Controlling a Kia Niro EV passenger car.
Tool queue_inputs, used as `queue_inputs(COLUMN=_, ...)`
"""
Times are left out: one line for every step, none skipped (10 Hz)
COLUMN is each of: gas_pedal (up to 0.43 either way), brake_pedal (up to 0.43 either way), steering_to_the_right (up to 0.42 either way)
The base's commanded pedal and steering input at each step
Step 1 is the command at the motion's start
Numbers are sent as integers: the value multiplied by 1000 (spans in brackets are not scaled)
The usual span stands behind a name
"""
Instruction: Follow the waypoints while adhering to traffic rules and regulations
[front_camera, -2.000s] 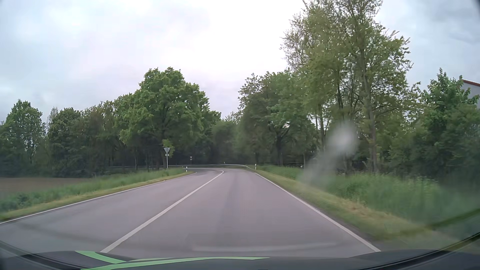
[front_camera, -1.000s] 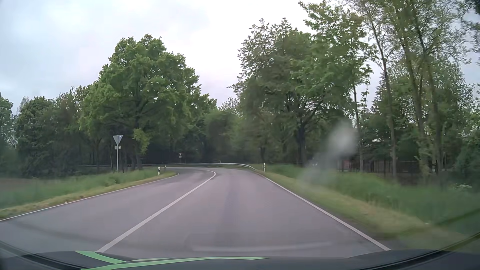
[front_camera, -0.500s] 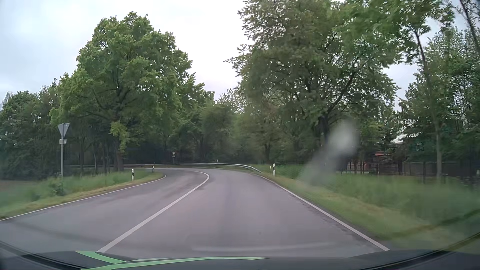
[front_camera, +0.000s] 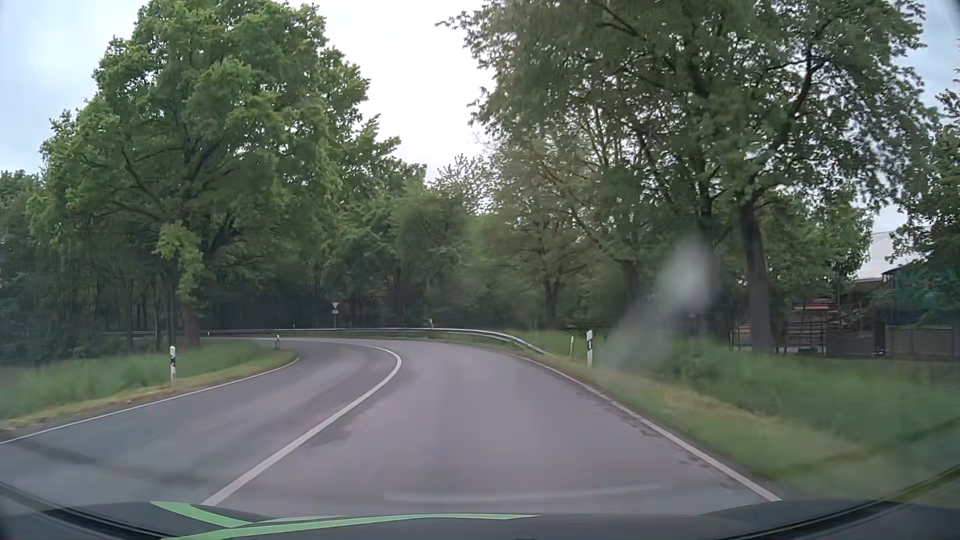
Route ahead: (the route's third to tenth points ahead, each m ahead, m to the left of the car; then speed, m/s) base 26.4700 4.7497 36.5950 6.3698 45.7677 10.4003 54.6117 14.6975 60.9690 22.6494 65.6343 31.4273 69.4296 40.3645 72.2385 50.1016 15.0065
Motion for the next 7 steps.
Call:
queue_inputs(gas_pedal=0, brake_pedal=0, steering_to_the_right=-14)
queue_inputs(gas_pedal=0, brake_pedal=0, steering_to_the_right=-14)
queue_inputs(gas_pedal=0, brake_pedal=0, steering_to_the_right=-16)
queue_inputs(gas_pedal=0, brake_pedal=0, steering_to_the_right=-21)
queue_inputs(gas_pedal=0, brake_pedal=0, steering_to_the_right=-26)
queue_inputs(gas_pedal=0, brake_pedal=0, steering_to_the_right=-31)
queue_inputs(gas_pedal=0, brake_pedal=0, steering_to_the_right=-34)
